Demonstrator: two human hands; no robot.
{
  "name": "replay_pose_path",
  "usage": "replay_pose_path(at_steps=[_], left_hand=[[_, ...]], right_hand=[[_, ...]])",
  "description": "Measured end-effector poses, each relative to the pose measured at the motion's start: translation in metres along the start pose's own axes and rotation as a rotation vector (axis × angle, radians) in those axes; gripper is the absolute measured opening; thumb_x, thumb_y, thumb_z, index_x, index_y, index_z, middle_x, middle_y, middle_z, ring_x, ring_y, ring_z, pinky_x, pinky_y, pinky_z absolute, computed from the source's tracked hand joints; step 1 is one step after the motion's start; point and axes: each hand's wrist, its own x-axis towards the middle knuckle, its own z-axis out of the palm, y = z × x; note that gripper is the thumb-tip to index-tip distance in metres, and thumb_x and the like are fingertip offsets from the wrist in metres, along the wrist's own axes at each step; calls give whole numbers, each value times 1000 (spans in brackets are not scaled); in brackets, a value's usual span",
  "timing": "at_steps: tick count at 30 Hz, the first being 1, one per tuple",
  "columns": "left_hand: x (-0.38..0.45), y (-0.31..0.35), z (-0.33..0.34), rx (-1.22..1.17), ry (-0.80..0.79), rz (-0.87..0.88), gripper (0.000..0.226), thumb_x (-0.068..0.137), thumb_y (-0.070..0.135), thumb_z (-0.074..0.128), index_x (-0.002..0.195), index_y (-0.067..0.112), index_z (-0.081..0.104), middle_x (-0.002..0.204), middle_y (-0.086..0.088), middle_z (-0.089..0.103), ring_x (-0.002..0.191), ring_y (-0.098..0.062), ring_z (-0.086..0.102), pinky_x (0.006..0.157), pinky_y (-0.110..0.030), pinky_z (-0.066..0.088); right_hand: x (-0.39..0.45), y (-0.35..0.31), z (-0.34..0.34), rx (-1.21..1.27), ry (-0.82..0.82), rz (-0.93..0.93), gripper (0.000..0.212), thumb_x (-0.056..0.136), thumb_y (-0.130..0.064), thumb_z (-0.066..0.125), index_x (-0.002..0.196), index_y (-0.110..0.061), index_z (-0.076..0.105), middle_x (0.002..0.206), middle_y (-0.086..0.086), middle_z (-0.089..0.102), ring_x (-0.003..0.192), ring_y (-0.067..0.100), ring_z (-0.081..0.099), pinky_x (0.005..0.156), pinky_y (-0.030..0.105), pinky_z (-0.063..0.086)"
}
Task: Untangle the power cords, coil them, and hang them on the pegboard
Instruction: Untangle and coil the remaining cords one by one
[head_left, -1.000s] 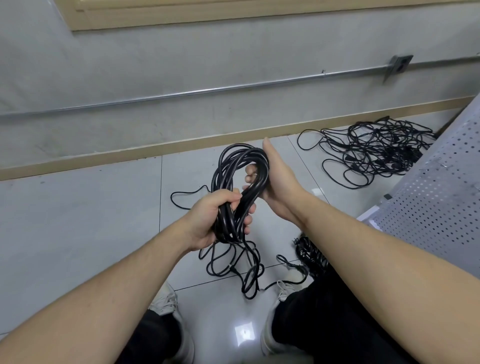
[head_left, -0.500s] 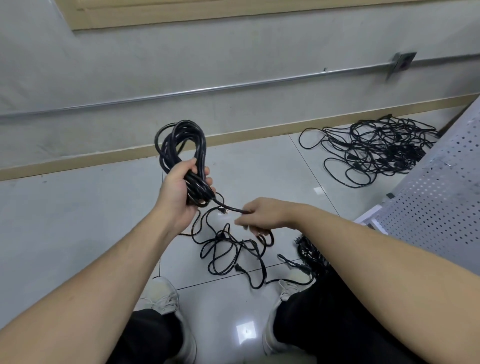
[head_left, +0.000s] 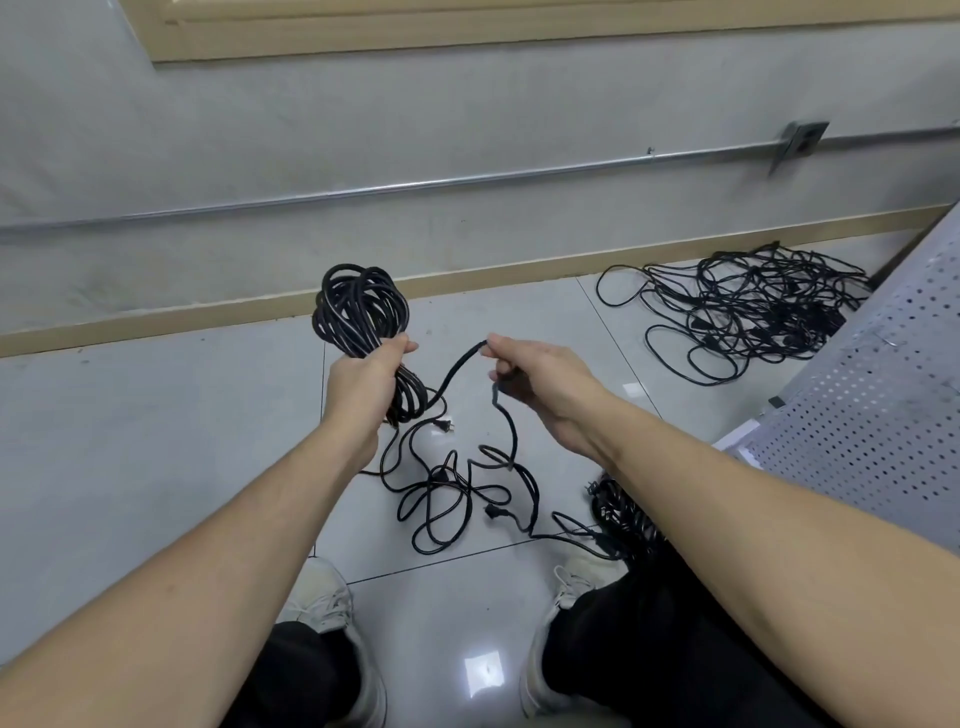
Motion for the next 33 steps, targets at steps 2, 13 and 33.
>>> replay_pose_path(at_steps=[2, 13, 33], left_hand=[[-1, -2, 2, 36, -23, -28, 14, 90, 37, 69, 89, 28, 79, 98, 5, 66, 101, -23, 59, 89, -38, 43], [-34, -1, 15, 357, -293, 14, 62, 91, 80, 38, 85, 37, 82, 114, -2, 70, 109, -19, 61, 97, -36, 44], [-20, -4, 11, 455, -442, 69, 40, 81, 38, 75, 52, 16, 58, 59, -3, 56, 59, -20, 49, 61, -31, 36]], right_hand=[[-8, -3, 5, -183, -4, -174, 27, 102, -32, 59, 83, -15, 67, 63, -5, 65, 78, 19, 61, 85, 34, 50], [-18, -15, 12, -427, -28, -453, 18, 100, -25, 64, 84, -18, 71, 70, -10, 66, 64, -2, 56, 66, 16, 45], [-12, -20, -11, -588, -9, -622, 25, 102, -20, 61, 78, -14, 61, 84, -11, 56, 76, -2, 51, 75, 10, 38]])
